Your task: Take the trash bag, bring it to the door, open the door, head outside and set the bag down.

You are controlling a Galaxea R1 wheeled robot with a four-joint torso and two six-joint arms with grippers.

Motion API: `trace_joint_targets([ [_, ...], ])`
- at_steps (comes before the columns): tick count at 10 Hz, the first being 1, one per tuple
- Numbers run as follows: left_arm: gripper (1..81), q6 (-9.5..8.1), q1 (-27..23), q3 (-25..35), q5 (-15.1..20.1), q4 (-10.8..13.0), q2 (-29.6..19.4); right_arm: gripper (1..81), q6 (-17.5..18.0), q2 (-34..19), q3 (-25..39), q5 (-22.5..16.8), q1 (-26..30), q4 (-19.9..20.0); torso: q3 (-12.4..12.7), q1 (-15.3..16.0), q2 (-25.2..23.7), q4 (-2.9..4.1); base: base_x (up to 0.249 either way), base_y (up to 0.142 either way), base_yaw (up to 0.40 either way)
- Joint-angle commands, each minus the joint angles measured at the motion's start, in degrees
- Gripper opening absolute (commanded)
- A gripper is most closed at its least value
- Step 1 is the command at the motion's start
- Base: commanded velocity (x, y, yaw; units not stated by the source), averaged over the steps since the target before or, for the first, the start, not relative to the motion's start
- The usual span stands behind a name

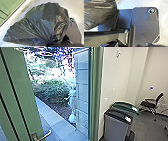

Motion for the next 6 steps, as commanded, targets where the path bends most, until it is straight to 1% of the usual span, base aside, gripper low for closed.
trace_joint_targets([
  [1, 1.0, 0.29, -4.11, 0.03, 2.34, 0.47, -0.22, 81.1, -0.41, 0.32, 0.08, -3.52, 2.44, -0.72, 0.00, 0.03, 0.00, 0.00, 0.099, 0.000, 0.000],
  [6, 1.0, 0.30, -4.11, 0.03, 2.34, 0.56, -0.22, 81.1, -0.41, 0.32, 0.08, -3.52, 2.36, -0.63, 0.00, 0.03, 0.00, 0.00, 0.092, 0.000, 0.000],
])
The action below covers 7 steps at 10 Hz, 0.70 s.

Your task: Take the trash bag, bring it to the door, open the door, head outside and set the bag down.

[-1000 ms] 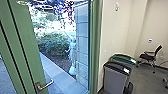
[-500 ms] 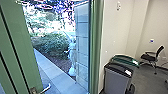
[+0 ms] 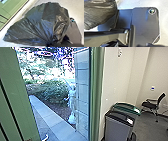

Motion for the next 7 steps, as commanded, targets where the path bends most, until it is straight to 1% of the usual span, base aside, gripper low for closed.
trace_joint_targets([
  [1, 1.0, 0.30, -4.08, 0.03, 2.34, 0.56, -0.22, 81.1, -0.41, 0.32, 0.08, -3.52, 2.36, -0.61, 0.00, 0.01, 0.00, 0.00, 0.091, 0.000, 0.000],
  [2, 1.0, 0.30, -4.08, 0.03, 2.34, 0.56, -0.22, 81.1, -0.41, 0.32, 0.08, -3.52, 2.35, -0.61, 0.00, 0.01, 0.00, 0.00, 0.081, 0.000, 0.000],
  [7, 1.0, 0.30, -3.83, 0.03, 2.25, 0.47, -0.48, 81.1, -0.32, 0.32, 0.08, -3.52, 2.44, -0.52, 0.00, 0.01, 0.00, 0.00, 0.000, 0.000, 0.000],
])
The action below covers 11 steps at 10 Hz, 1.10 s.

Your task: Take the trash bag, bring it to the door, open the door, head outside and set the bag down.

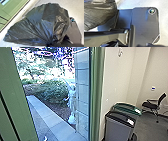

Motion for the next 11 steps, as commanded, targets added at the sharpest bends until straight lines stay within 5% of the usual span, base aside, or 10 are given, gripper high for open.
trace_joint_targets([
  [1, 1.0, 0.30, -3.90, 0.03, 2.31, 0.47, -0.44, 81.1, -0.35, 0.32, 0.10, -3.59, 2.44, -0.51, 0.00, 0.00, 0.00, 0.00, 0.000, 0.000, 0.000],
  [11, 1.0, 1.61, -3.90, 0.03, 2.40, 0.64, -0.26, 81.1, -0.35, 0.59, 0.10, -3.59, 2.44, -0.60, 0.00, -0.01, 0.00, 0.00, 0.000, 0.000, 0.033],
])
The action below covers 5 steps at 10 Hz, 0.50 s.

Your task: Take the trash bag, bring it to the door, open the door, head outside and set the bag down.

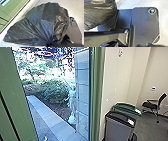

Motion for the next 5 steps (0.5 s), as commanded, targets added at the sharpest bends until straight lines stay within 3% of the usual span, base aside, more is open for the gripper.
trace_joint_targets([
  [1, 1.0, 0.57, -3.90, -0.05, 2.45, 0.62, -0.17, 81.1, -0.37, 0.56, 0.10, -3.59, 2.44, -0.60, 0.00, 0.01, 0.00, 0.00, 0.000, 0.000, 0.159],
  [5, 1.0, 0.57, -3.90, -0.14, 2.45, 0.62, -0.26, 81.1, -0.37, 0.56, 0.10, -3.59, 2.44, -0.60, 0.00, 0.01, 0.00, 0.00, 0.000, 0.000, 0.178],
])
